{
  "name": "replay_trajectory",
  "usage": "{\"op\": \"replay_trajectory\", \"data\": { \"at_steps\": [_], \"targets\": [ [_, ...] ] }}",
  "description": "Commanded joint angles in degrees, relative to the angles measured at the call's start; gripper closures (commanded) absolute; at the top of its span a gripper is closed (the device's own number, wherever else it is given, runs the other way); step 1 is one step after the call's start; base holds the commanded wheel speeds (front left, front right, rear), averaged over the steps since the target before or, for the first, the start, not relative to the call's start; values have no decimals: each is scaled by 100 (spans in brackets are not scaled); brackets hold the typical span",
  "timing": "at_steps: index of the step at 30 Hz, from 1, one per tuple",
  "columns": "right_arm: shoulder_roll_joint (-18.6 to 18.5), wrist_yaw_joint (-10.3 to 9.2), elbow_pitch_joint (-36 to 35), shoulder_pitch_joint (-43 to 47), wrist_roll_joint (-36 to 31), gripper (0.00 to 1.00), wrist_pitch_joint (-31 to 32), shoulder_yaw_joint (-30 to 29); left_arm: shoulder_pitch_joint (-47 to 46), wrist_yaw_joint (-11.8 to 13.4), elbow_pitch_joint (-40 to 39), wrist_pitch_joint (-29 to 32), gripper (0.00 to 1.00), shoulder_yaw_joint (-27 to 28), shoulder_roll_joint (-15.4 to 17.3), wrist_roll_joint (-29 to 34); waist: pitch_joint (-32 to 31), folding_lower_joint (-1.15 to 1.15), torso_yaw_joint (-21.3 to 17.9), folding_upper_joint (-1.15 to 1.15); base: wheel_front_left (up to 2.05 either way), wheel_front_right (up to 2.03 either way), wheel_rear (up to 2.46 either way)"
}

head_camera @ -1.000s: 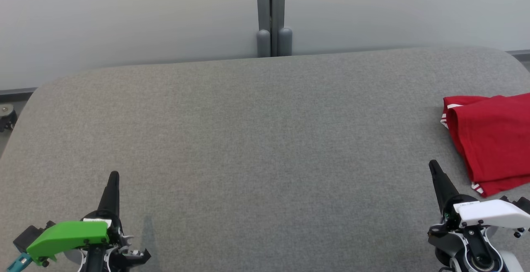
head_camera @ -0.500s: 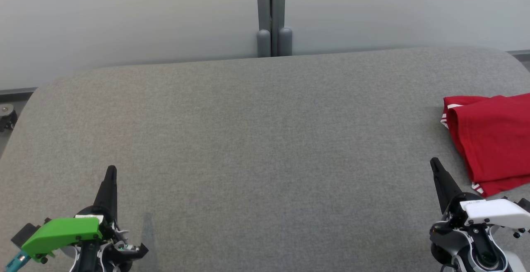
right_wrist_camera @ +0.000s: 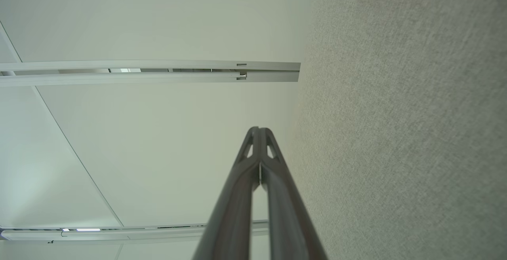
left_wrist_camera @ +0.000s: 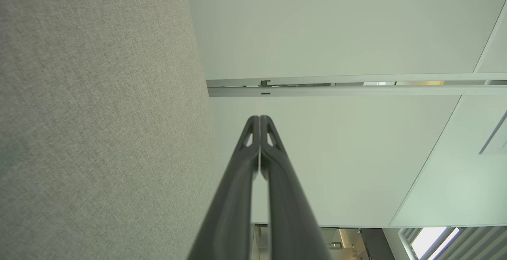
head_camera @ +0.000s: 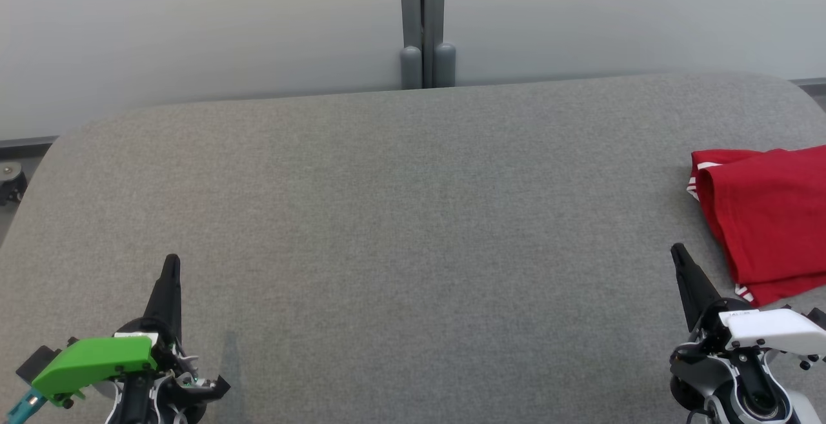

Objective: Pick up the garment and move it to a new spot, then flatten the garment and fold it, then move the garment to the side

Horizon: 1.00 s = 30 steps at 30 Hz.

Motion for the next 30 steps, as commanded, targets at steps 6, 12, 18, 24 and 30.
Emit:
{"op": "replay_trajectory", "data": {
  "at_steps": [6,12,18,24,30],
  "targets": [
    [-32,0,-22,-41,10,100,19,-13,-60,-16,-19,24,100,15,35,-20,0,0,0,0,0,0,0],
    [-31,0,-22,-41,10,100,20,-12,-60,-16,-19,24,100,15,35,-20,0,0,0,0,0,0,0],
    [-31,0,-22,-41,10,100,20,-12,-59,-16,-19,24,100,15,35,-20,0,0,0,0,0,0,0],
    [-31,0,-22,-41,10,100,20,-12,-59,-16,-19,24,100,15,35,-20,0,0,0,0,0,0,0],
    [-31,0,-22,-41,10,100,20,-12,-59,-16,-19,24,100,16,35,-20,0,0,0,0,0,0,0]
  ]
}}
